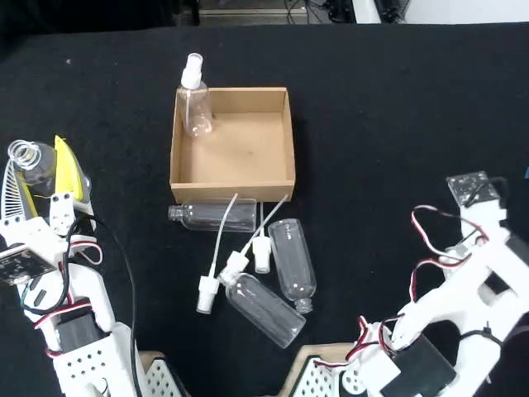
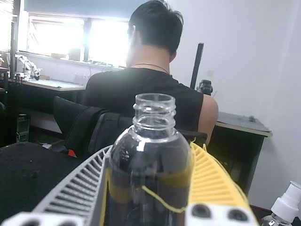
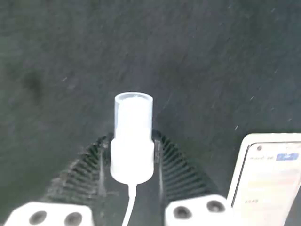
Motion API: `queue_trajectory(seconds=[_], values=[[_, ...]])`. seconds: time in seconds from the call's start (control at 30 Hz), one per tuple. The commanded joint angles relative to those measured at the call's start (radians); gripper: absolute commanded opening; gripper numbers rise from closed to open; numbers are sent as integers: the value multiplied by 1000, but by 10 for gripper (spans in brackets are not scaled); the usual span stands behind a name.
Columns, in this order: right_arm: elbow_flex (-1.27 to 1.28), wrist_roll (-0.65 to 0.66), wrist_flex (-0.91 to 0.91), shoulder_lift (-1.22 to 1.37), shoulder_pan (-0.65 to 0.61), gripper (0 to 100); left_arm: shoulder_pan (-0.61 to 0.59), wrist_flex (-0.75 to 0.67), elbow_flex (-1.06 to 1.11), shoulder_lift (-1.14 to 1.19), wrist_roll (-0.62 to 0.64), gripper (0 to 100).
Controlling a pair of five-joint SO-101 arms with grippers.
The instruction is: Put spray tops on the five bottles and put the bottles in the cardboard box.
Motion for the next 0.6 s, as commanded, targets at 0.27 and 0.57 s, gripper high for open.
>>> queue_trajectory(seconds=[0.27, 0.57], values=[[-377, -212, 356, -45, -72, 10, 8, -6, 22, -15, 6, 30], [-340, -238, 399, -259, -83, 10, 15, -6, 22, -15, 8, 30]])
